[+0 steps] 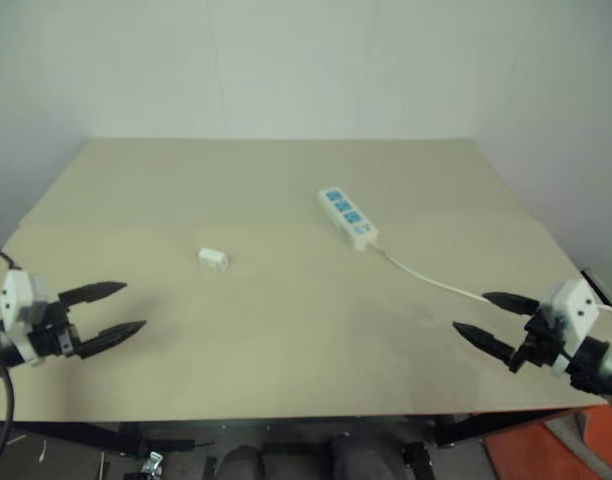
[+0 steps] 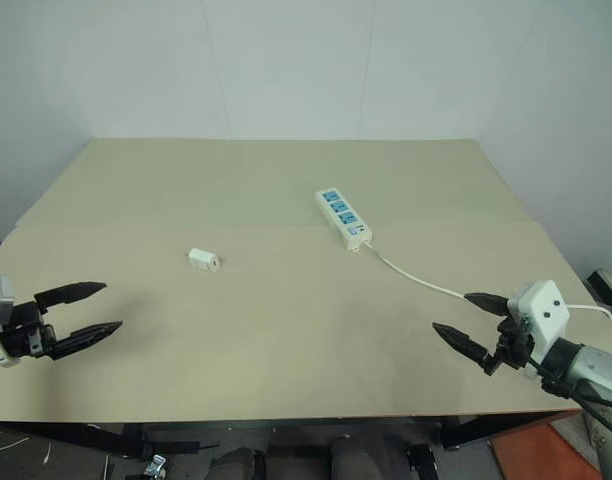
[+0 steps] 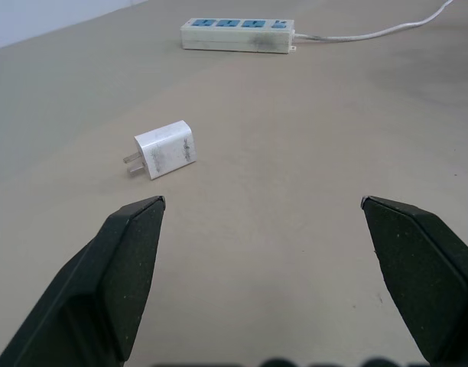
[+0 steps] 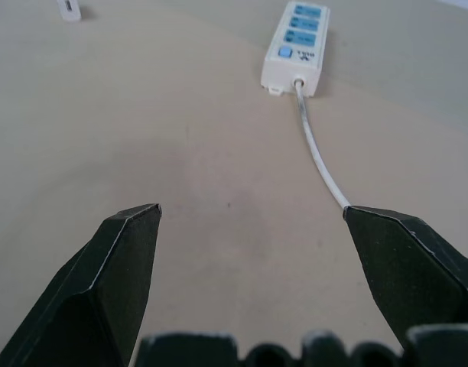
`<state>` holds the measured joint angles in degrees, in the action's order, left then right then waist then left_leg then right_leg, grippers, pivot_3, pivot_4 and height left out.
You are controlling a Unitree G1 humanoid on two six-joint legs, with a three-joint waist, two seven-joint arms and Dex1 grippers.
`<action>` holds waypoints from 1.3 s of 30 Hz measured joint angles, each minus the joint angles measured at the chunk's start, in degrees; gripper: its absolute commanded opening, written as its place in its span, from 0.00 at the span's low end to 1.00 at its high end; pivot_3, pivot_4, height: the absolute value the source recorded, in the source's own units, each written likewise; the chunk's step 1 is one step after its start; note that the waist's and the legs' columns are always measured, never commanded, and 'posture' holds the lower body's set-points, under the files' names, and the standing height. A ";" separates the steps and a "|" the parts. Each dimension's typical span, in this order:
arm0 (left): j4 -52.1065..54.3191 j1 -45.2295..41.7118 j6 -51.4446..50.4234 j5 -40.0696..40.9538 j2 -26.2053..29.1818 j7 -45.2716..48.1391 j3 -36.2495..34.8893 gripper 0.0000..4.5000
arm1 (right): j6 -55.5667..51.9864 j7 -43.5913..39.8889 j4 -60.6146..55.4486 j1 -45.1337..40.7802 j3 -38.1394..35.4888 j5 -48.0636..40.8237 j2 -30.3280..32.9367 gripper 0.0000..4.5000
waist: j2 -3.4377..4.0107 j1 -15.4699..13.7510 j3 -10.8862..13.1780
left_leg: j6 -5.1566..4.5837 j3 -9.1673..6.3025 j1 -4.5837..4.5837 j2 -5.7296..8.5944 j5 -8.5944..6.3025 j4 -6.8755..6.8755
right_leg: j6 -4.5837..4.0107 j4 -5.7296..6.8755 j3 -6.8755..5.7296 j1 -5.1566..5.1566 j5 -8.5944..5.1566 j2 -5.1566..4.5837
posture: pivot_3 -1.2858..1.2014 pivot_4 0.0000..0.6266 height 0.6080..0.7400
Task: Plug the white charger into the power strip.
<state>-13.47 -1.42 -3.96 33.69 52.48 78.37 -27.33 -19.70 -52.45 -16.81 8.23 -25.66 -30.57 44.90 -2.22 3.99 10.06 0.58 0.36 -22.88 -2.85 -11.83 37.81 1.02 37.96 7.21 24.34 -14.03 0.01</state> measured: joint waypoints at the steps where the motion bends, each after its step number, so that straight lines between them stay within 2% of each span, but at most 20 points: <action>1: 0.01 0.00 0.00 0.00 0.00 0.00 0.00 0.99 | -0.02 0.00 -0.03 -0.02 0.00 0.00 0.00 1.00 | 0.00 0.00 0.00 | 0.00 0.00 0.00 0.00 0.00 0.00 | 0.00 0.00 0.00 0.00 0.00 0.00 | 0.52 0.24 1.00; 22: -0.34 -1.12 0.38 -0.60 -0.24 0.30 0.23 0.99 | -0.01 0.84 1.30 -1.83 1.01 2.31 0.09 1.00 | -0.01 0.02 0.01 | 0.00 0.01 -0.03 0.01 0.00 -0.03 | -0.01 -0.09 -0.01 0.02 -0.01 -0.02 | 0.52 0.24 1.00; 25: 0.94 -4.14 -0.26 -2.87 0.04 -1.66 2.89 0.99 | 0.27 2.15 6.27 -10.07 7.45 5.86 -0.75 1.00 | -0.17 0.30 0.10 | 0.00 0.03 0.03 0.01 0.00 -0.03 | 0.04 -0.08 0.01 0.02 0.02 -0.01 | 0.52 0.24 1.00; 30: 5.96 -8.35 -1.41 -4.83 2.87 -3.11 5.94 0.99 | 4.88 5.04 22.55 -28.20 18.96 12.99 -9.64 1.00 | -0.25 1.09 0.20 | -0.01 0.02 0.02 0.01 0.00 -0.05 | 0.07 -0.01 0.01 0.08 0.10 0.04 | 0.52 0.24 1.00; 34: 9.74 -9.70 -1.56 -6.72 5.12 -3.48 7.12 0.99 | 9.43 7.48 40.04 -40.93 23.79 18.71 -14.85 1.00 | -0.19 1.54 0.24 | -0.01 0.01 -0.29 0.02 0.00 -0.13 | 0.35 -0.06 -0.06 0.26 0.21 0.03 | 0.52 0.24 1.00; 39: 16.23 -9.62 -2.84 -7.94 6.01 -4.46 9.29 0.99 | 15.26 11.52 61.65 -54.53 26.17 24.08 -19.46 1.00 | -0.19 1.53 0.23 | -0.01 -0.04 -0.92 0.04 0.00 -0.24 | -0.02 -0.06 -0.14 0.83 0.46 -0.01 | 0.52 0.24 1.00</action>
<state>2.76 -11.04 -6.80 25.75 58.49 73.91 -18.03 -4.44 -40.93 44.84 -46.30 0.50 -6.48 25.44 -2.41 5.52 10.29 0.57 0.32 -23.80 -2.82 -11.83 37.57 0.99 37.91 7.08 25.17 -13.57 0.01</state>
